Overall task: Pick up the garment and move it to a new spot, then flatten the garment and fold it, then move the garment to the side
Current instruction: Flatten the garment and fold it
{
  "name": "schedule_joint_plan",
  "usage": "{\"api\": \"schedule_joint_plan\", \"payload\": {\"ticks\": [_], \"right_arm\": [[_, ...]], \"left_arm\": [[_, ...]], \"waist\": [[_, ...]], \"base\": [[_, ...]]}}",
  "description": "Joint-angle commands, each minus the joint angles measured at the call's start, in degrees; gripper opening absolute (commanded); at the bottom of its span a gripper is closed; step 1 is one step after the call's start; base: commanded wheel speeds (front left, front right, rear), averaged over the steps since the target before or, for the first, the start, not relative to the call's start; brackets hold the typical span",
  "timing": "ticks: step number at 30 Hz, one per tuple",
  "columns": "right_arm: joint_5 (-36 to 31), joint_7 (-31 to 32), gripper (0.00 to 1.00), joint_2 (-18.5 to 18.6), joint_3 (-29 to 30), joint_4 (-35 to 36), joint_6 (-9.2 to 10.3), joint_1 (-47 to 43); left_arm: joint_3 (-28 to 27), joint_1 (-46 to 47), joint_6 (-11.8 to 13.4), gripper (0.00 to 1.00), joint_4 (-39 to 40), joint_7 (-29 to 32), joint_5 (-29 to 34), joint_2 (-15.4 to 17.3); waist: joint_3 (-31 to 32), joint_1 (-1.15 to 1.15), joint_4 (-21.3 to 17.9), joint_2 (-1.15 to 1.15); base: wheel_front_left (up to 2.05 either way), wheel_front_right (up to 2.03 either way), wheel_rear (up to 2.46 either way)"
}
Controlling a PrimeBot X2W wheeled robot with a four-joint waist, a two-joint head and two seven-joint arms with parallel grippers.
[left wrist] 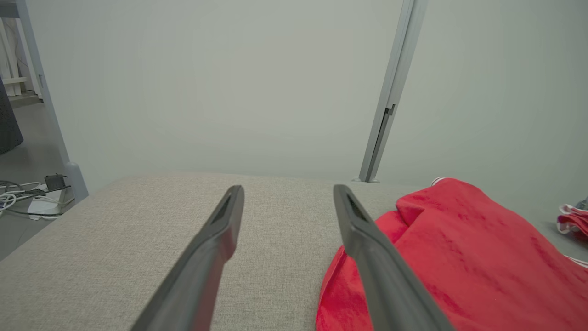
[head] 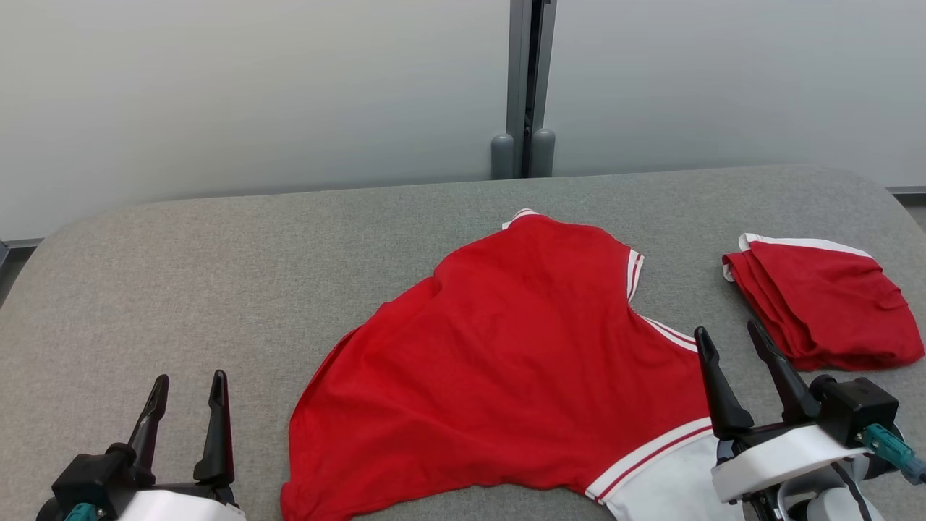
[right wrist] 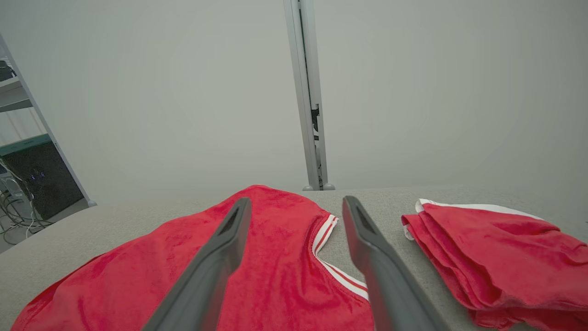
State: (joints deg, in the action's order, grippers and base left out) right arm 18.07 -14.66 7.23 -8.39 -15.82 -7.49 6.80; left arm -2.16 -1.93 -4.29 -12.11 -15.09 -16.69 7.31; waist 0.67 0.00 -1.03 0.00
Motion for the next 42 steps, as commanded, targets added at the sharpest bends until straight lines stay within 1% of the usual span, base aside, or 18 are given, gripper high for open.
{"api": "schedule_joint_plan", "payload": {"ticks": [1, 10, 12, 15, 17, 19, 23, 25, 27, 30, 35, 37, 40, 42], "right_arm": [[0.29, -0.27, 1.0, 0.32, -0.05, -0.22, -0.01, 0.55], [0.1, -0.32, 1.0, 0.7, 0.32, 0.02, -0.01, 0.83], [-0.16, -0.29, 1.0, 1.18, 0.79, 0.47, -0.01, 0.88], [0.25, 1.15, 1.0, 2.26, 1.69, 1.69, -0.01, 0.53], [0.81, 4.3, 1.0, 4.25, 3.19, 4.06, -0.01, -0.84], [1.29, 7.6, 1.0, 5.91, 3.89, 5.86, -0.01, -2.34], [4.69, 17.94, 1.0, 8.49, 4.74, 8.94, -0.01, -6.27], [6.8, 23.7, 1.0, 8.71, 5.31, 9.83, -0.01, -8.41], [8.71, 29.06, 1.0, 8.03, 5.68, 10.81, -0.01, -10.46], [11.44, 36.16, 1.0, 6.18, 6.6, 11.56, -0.01, -13.14], [11.49, 45.75, 1.0, 2.29, 9.3, 9.63, -0.01, -15.52], [10.43, 48.44, 1.0, 0.84, 10.73, 8.54, -0.01, -16.08], [10.16, 49.99, 1.0, -1.2, 11.17, 7.56, -0.02, -15.9], [9.7, 50.54, 1.0, -1.83, 11.25, 6.36, -0.01, -15.77]], "left_arm": [[-0.45, 0.94, -0.35, 1.0, -0.15, -0.06, 0.41, 0.06], [-1.03, 0.94, -0.83, 1.0, -0.36, -0.06, 0.59, -0.29], [-1.56, 0.77, -1.26, 1.0, -0.57, -0.06, -1.56, -0.84], [-1.95, 0.07, -1.68, 1.0, 0.24, 0.32, -3.15, -0.03], [-1.97, -1.53, -2.11, 1.0, 2.4, 2.07, -3.78, 1.62], [-0.65, -3.04, -2.22, 1.0, 3.96, 5.44, -2.67, 3.38], [1.41, -5.98, -2.49, 1.0, 8.46, 13.45, -4.08, 4.78], [2.25, -7.57, -2.56, 1.0, 10.23, 17.9, -5.12, 5.18], [2.94, -8.95, -2.35, 1.0, 11.44, 22.56, -6.4, 5.22], [3.61, -10.08, -2.27, 1.0, 13.74, 27.12, -7.99, 5.39], [4.86, -11.26, -2.53, 1.0, 15.5, 32.62, -9.98, 6.43], [5.27, -11.64, -2.62, 1.0, 15.84, 34.1, -11.09, 6.98], [6.19, -11.46, -2.81, 1.0, 16.19, 35.85, -12.48, 7.62], [6.93, -11.25, -2.86, 1.0, 16.2, 36.77, -13.22, 7.93]], "waist": [[0.01, 0.0, -0.03, 0.0], [-0.01, 0.0, -0.19, 0.0], [0.02, 0.0, -0.32, 0.0], [0.11, 0.0, -0.5, 0.0], [0.25, 0.0, -0.68, 0.0], [0.31, 0.0, -0.76, 0.0], [0.16, 0.0, -0.99, 0.0], [0.03, 0.0, -1.15, 0.0], [-0.16, 0.0, -1.28, 0.0], [-0.6, 0.0, -1.38, 0.0], [-1.8, 0.0, -1.28, 0.0], [-2.19, 0.0, -1.13, 0.0], [-2.72, 0.0, -0.91, 0.0], [-3.12, 0.0, -0.8, 0.0]], "base": [[0.0, 0.0, 0.0], [0.0, 0.0, 0.0], [0.0, 0.0, 0.0], [0.0, 0.0, 0.0], [0.0, 0.0, 0.0], [0.0, 0.0, 0.0], [0.0, 0.0, 0.0], [0.0, 0.0, 0.0], [0.0, 0.0, 0.0], [0.0, 0.0, 0.0], [0.0, 0.0, 0.0], [0.0, 0.0, 0.0], [0.0, 0.0, 0.0], [0.0, 0.0, 0.0]]}}
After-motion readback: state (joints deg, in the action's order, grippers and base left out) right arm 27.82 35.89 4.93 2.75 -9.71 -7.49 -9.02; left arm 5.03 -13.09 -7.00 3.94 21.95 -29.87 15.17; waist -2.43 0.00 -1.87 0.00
